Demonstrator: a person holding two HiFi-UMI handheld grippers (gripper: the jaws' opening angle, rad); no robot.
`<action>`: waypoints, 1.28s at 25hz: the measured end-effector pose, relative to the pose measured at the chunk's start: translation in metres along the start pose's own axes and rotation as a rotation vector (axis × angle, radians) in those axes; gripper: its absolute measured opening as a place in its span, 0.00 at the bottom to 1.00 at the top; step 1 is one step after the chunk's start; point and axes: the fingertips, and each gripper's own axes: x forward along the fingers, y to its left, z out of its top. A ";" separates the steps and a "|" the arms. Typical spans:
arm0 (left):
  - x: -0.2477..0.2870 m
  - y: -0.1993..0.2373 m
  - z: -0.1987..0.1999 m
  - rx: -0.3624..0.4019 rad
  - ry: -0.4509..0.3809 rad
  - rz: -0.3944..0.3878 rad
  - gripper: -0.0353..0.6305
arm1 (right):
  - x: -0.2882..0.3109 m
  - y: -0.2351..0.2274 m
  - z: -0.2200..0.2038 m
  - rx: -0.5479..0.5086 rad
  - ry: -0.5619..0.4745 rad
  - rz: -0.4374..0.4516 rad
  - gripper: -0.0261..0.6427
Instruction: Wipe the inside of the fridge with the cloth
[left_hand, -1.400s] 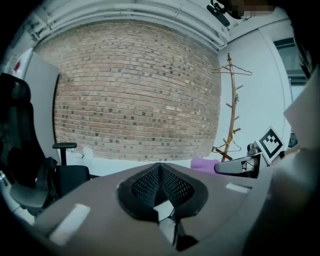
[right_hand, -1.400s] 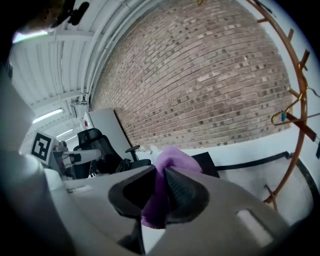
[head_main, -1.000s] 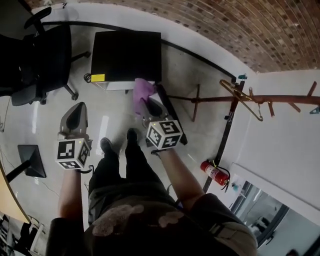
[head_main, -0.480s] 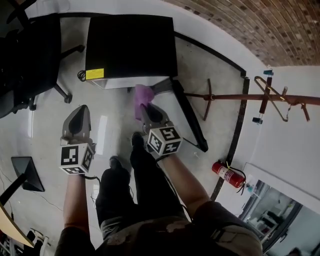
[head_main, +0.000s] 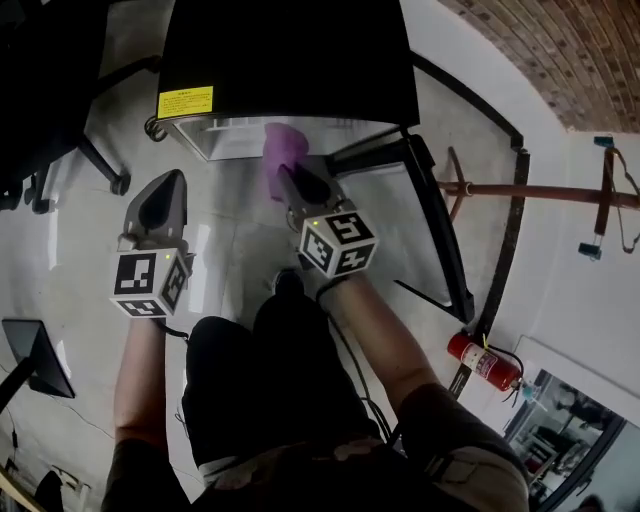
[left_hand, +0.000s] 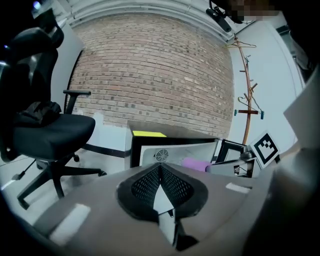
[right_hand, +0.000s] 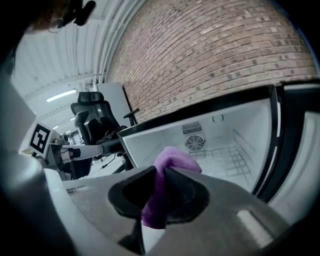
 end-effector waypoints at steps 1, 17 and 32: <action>0.005 0.004 -0.009 0.002 -0.009 0.002 0.08 | 0.009 -0.001 -0.005 -0.001 -0.011 0.011 0.11; 0.057 0.048 -0.063 0.086 -0.212 -0.034 0.08 | 0.120 0.022 0.037 0.075 -0.305 0.298 0.11; 0.056 0.050 -0.046 0.080 -0.271 -0.026 0.08 | 0.185 0.050 0.041 0.122 -0.342 0.368 0.11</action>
